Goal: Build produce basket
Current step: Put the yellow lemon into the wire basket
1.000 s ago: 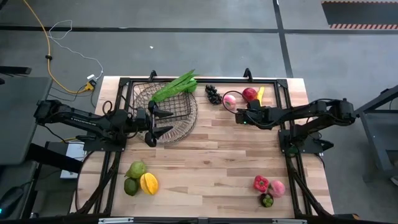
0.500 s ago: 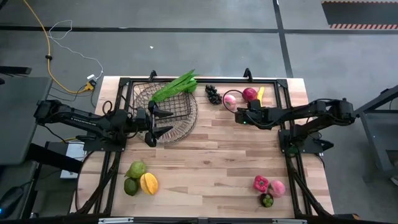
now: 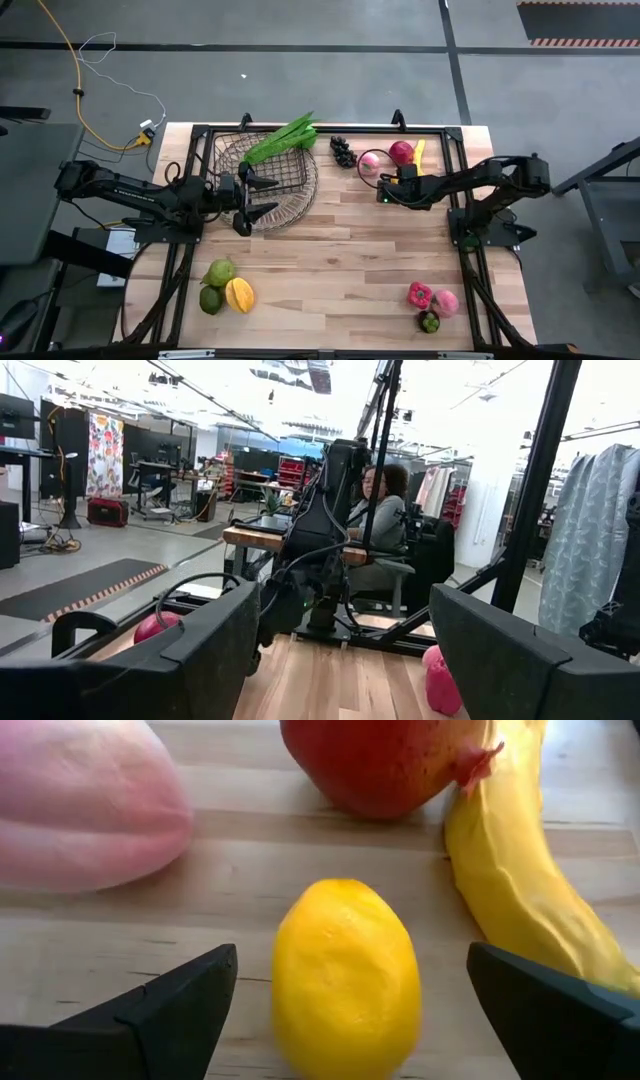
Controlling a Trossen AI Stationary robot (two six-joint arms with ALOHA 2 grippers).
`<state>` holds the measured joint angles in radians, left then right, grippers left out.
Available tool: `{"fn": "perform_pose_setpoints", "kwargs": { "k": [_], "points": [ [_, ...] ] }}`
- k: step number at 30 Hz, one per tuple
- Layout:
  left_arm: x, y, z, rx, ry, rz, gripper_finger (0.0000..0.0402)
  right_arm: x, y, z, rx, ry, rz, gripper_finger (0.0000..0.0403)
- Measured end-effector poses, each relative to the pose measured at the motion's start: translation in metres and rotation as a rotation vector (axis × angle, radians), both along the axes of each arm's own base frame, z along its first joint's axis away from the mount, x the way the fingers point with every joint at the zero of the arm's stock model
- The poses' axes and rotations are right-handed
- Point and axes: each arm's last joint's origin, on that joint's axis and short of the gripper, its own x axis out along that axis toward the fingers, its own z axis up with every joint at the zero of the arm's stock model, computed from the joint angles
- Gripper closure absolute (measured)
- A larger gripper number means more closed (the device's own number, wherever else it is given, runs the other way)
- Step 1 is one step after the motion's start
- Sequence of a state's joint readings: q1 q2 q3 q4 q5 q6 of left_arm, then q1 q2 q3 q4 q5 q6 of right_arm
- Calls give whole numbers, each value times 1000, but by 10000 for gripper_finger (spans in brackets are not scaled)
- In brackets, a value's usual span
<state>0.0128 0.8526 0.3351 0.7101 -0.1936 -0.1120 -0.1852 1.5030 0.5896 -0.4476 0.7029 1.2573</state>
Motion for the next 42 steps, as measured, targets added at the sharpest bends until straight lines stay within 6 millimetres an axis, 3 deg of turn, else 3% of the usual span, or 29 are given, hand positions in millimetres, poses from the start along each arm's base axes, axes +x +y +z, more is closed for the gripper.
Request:
{"fn": "perform_pose_setpoints", "kwargs": {
  "k": [11, 20, 34, 42],
  "points": [
    [0, 0, 0, 0, 0, 0, 119, 7, -1, -17, 13, 7, -12, 16],
    [0, 0, 0, 0, 0, 0, 119, 8, -1, -20, 18, 6, -19, 29],
    [0, 0, 0, -15, -3, -3, 119, 9, -1, -20, 47, -3, -10, 99],
    [0, 0, 0, -15, -3, -3, 119, 3, 1, -15, 77, 35, 11, 174]
  ]
}}
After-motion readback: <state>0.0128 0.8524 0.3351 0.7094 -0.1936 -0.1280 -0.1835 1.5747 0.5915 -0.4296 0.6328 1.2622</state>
